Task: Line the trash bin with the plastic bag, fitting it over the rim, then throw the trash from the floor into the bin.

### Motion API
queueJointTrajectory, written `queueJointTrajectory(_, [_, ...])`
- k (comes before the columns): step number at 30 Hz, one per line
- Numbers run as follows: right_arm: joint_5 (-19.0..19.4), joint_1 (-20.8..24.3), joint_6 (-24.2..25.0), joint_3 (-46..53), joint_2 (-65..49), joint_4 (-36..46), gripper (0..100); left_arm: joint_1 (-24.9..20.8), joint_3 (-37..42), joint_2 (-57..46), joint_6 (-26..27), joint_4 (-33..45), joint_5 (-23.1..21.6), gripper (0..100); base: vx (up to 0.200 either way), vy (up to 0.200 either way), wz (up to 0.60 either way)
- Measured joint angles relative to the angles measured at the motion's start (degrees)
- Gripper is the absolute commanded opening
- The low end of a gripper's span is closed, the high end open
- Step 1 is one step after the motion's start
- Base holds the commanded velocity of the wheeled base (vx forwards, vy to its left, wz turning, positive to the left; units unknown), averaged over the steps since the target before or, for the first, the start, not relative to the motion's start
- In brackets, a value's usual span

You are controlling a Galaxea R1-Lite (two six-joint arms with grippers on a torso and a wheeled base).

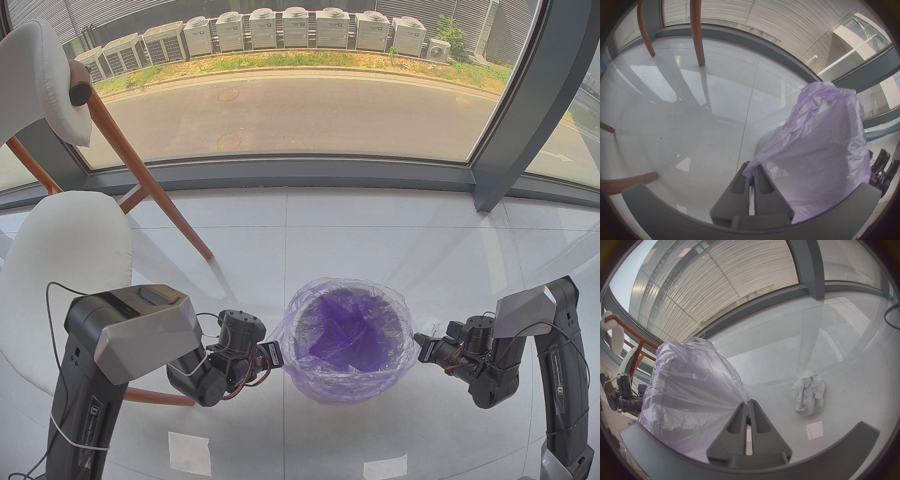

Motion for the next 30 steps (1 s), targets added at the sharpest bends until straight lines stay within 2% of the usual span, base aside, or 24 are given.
queueJointTrajectory(6, [-0.18, 0.0, -0.78, -0.28, 0.61, 0.23, 0, -0.48, -0.52, 2.1, 1.56, 0.0, 0.0, 0, 0.0, 0.0, 0.0])
queueJointTrajectory(18, [0.52, -0.11, -4.68, 2.97, 0.24, -0.05, 0, -1.06, 3.36, 2.15, 11.57, -0.13, -0.55, 0, 0.0, 0.0, 0.0])
queueJointTrajectory(26, [1.56, 0.26, -4.77, 4.11, -0.49, 0.35, 0, -0.94, 4.55, 1.51, 12.45, -3.44, -0.66, 0, 0.0, 0.0, 0.0])
queueJointTrajectory(27, [1.6, 0.26, -4.77, 4.08, -0.52, 0.33, 0, -0.84, 4.69, 1.49, 12.42, -3.94, -0.71, 100, 0.0, 0.0, 0.0])
queueJointTrajectory(28, [1.62, 0.28, -4.8, 4.11, -0.55, 0.33, 100, -0.78, 4.79, 1.45, 12.4, -4.11, -0.72, 100, 0.0, 0.0, 0.0])
queueJointTrajectory(30, [1.67, 0.33, -4.79, 4.28, -0.61, 0.09, 100, -0.67, 5.07, 1.27, 12.29, -4.4, -0.72, 100, 0.0, 0.0, 0.0])
